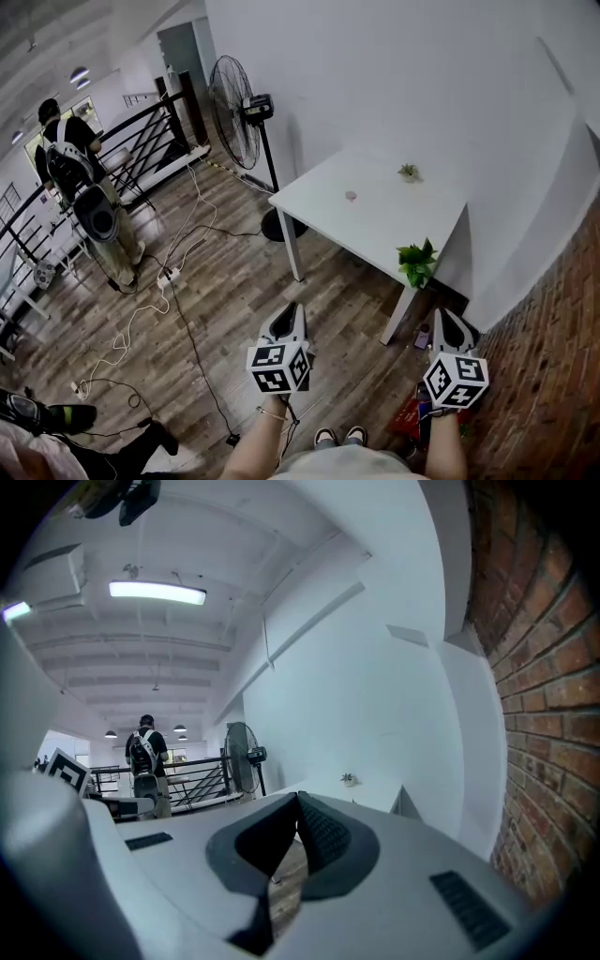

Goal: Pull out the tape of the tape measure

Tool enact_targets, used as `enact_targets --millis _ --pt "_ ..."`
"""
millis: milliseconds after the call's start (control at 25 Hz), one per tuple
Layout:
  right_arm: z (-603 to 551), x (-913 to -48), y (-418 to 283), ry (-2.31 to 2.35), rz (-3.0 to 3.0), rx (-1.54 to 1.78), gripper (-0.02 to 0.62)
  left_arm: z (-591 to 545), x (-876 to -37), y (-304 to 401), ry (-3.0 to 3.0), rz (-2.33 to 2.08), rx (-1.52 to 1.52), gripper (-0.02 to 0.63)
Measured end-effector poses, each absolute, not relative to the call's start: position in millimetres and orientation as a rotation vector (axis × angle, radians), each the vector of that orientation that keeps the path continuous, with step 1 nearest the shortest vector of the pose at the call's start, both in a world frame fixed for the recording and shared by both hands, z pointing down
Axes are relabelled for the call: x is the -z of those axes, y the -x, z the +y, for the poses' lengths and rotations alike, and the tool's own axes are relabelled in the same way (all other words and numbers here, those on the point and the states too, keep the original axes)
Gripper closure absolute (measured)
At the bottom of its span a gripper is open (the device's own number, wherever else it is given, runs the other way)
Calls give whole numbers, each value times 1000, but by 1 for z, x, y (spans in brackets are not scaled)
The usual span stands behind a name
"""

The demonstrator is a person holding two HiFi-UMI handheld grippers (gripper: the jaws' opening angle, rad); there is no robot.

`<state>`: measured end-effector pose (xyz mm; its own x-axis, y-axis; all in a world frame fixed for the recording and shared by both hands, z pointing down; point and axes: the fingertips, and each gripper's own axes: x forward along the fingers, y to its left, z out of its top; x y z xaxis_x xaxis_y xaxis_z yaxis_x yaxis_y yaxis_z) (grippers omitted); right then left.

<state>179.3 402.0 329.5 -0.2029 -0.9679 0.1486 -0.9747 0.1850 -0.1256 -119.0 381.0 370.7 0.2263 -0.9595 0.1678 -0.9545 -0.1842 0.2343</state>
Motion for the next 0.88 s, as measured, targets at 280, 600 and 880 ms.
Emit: enact_targets --millis 280,600,880 --pt "401 -329 -178 -1967 -2394 -307 520 381 -367 117 -2249 -1759 24 508" --pt "398 -329 -172 -1980 -2378 -312 434 378 -368 126 -2256 -1728 34 399" --pt "391 -334 -163 -2006 -2354 -311 385 369 -376 137 -2278 -1709 6 345"
